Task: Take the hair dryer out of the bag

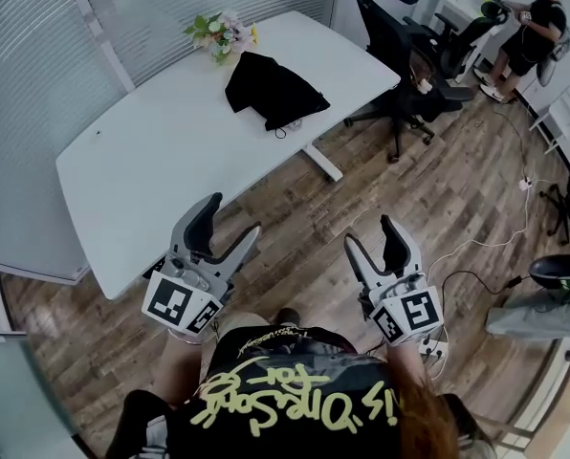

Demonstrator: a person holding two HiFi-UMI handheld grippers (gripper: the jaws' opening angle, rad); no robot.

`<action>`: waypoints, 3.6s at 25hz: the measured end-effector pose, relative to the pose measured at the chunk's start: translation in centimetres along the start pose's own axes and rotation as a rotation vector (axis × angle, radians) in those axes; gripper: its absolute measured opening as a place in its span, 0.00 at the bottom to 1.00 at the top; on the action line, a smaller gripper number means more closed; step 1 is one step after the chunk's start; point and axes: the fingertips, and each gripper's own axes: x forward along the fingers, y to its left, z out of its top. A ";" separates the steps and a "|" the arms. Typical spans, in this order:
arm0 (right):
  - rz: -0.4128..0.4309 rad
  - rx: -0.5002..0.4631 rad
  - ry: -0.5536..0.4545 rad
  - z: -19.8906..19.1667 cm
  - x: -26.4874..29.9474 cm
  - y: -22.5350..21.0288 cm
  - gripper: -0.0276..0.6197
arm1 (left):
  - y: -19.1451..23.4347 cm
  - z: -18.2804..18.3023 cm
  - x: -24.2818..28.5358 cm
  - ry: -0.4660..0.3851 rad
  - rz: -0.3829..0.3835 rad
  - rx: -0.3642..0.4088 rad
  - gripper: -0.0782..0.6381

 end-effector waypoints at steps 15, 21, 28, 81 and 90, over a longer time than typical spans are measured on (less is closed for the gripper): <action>-0.055 0.078 0.006 -1.9 -1.7 -3.6 0.48 | -2.0 -0.4 4.2 0.063 -0.079 0.009 0.47; -0.064 0.072 0.021 -2.5 -2.4 -4.0 0.48 | -3.4 -1.3 4.4 0.082 -0.111 0.004 0.45; -0.037 0.066 0.019 -2.2 -2.0 -3.2 0.48 | -2.5 -1.1 3.2 0.085 -0.066 -0.020 0.44; -0.044 -0.019 0.073 -0.4 26.6 -11.5 0.48 | 21.2 -5.4 22.5 0.143 -0.162 -0.034 0.42; -0.041 -0.016 0.101 -1.4 29.3 -13.2 0.48 | 22.7 -9.6 25.3 0.227 -0.183 -0.063 0.43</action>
